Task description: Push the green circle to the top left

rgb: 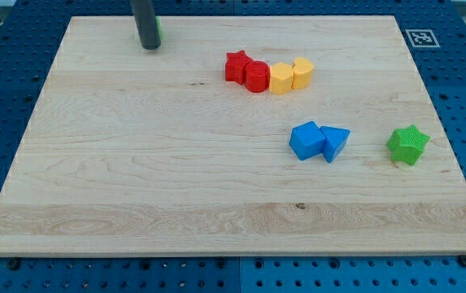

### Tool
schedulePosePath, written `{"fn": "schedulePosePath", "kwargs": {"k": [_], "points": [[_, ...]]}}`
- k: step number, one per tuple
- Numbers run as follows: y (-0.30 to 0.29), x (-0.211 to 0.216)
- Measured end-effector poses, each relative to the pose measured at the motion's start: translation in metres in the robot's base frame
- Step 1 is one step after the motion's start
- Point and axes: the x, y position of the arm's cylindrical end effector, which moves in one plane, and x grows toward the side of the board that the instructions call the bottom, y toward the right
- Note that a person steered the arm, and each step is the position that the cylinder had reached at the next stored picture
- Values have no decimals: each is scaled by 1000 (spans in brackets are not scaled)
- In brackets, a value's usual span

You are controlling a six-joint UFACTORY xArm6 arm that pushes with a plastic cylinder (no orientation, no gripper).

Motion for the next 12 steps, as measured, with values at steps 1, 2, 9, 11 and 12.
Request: {"fn": "schedulePosePath", "kwargs": {"k": [1, 2, 9, 11, 12], "points": [[33, 1], [49, -3], [11, -42], [-27, -43], [-35, -43]]}}
